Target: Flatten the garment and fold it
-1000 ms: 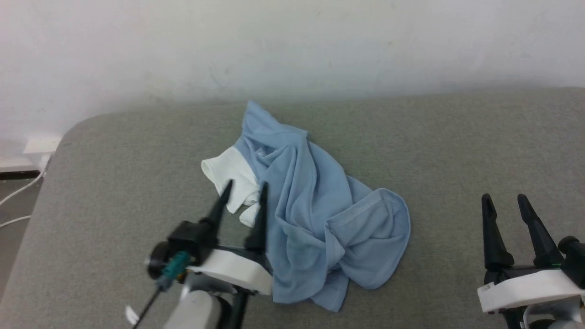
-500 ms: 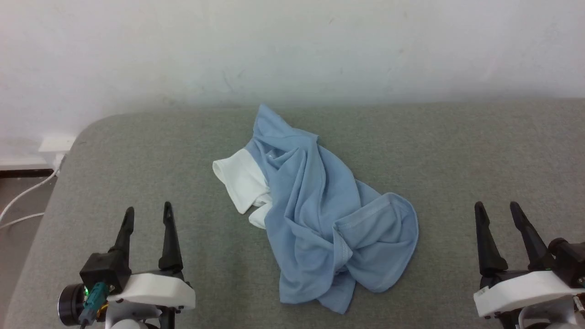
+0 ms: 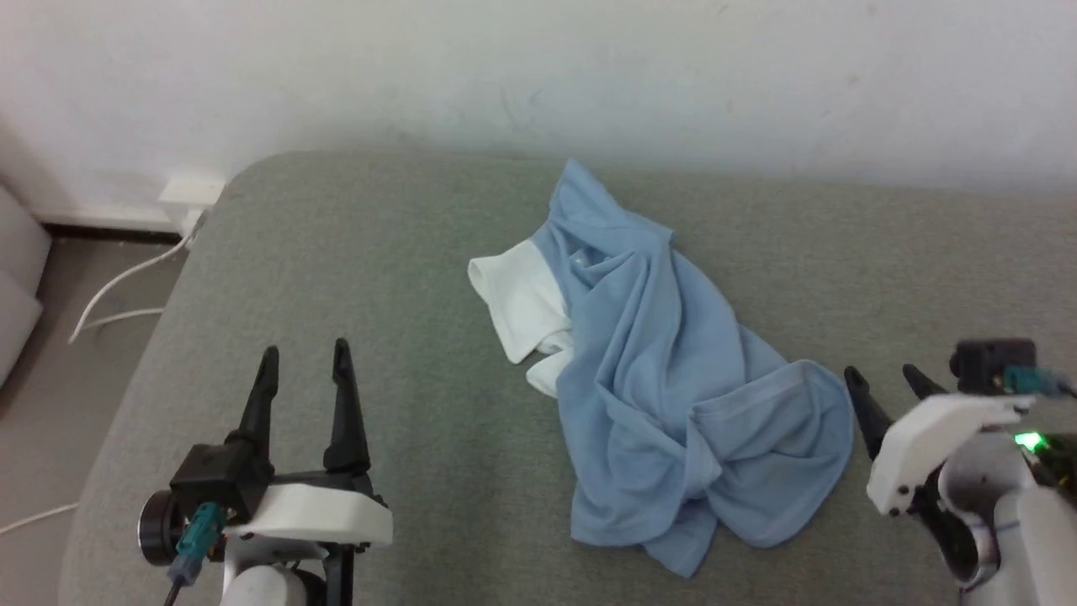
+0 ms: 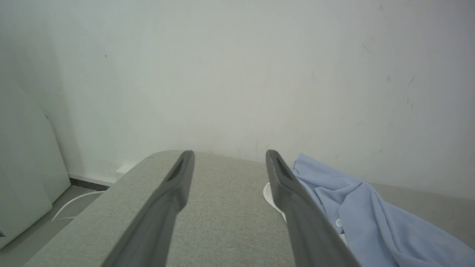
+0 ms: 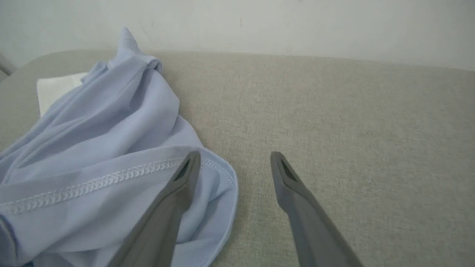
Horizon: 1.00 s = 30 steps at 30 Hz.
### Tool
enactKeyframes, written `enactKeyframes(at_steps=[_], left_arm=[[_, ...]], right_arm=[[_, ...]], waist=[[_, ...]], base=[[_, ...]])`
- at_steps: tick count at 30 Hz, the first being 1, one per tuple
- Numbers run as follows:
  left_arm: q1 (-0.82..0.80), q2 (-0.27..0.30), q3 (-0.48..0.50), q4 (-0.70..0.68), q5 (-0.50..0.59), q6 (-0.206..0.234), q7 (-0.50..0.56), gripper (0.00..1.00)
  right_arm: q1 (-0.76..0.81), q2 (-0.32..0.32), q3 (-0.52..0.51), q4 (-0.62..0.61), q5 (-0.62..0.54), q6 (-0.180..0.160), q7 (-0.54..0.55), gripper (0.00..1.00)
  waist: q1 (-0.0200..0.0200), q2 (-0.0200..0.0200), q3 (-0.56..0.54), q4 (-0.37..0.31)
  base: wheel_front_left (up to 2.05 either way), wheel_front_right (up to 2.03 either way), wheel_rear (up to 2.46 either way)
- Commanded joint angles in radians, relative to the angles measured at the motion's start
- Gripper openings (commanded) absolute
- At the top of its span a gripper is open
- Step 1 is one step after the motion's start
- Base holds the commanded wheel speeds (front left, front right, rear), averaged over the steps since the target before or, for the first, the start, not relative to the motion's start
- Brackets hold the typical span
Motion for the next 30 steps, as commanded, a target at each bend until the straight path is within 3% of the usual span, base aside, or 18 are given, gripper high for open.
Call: enactKeyframes(at_steps=[1,8,14,15,16,21,30], left_arm=[[-0.019,-0.009,-0.004,-0.007,0.013,-0.009,-0.005,1.0],[-0.046,-0.039,-0.006,-0.005,0.031,-0.034,-0.005,1.0],[-0.059,-0.056,-0.006,0.003,0.044,-0.052,-0.005,1.0],[-0.061,-0.058,-0.004,0.005,0.045,-0.054,-0.005,1.0],[-0.063,-0.06,-0.001,0.006,0.046,-0.057,-0.005,1.0],[-0.053,-0.065,0.016,0.014,0.052,-0.064,-0.005,1.0],[-0.009,-0.06,0.04,0.036,0.06,-0.077,-0.005,1.0]], right_arm=[[-0.057,-0.031,0.018,0.05,0.037,-0.001,0.062,1.0],[-0.236,-0.129,0.169,0.291,0.186,-0.001,0.376,1.0],[-0.294,-0.137,0.248,0.448,0.286,-0.001,0.55,1.0],[-0.298,-0.134,0.256,0.467,0.301,-0.001,0.569,0.42],[-0.299,-0.127,0.264,0.484,0.321,-0.001,0.593,0.0],[-0.308,-0.125,0.311,0.476,0.386,-0.001,0.581,0.0],[-0.237,-0.218,0.308,0.235,0.418,-0.001,0.265,0.0]], waist=[[0.0,0.0,0.052,0.06],[0.0,0.0,0.089,0.093],[0.0,0.0,0.098,0.092],[0.0,0.0,0.098,0.091],[0.0,0.0,0.096,0.088],[0.0,0.0,0.074,0.062],[0.0,0.0,-0.004,-0.017]], base=[[0.0,0.0,0.0],[0.0,0.0,0.0],[0.0,0.0,0.0],[0.0,0.0,0.0],[0.0,0.0,0.0],[0.0,0.0,0.0],[0.0,0.0,0.0]])
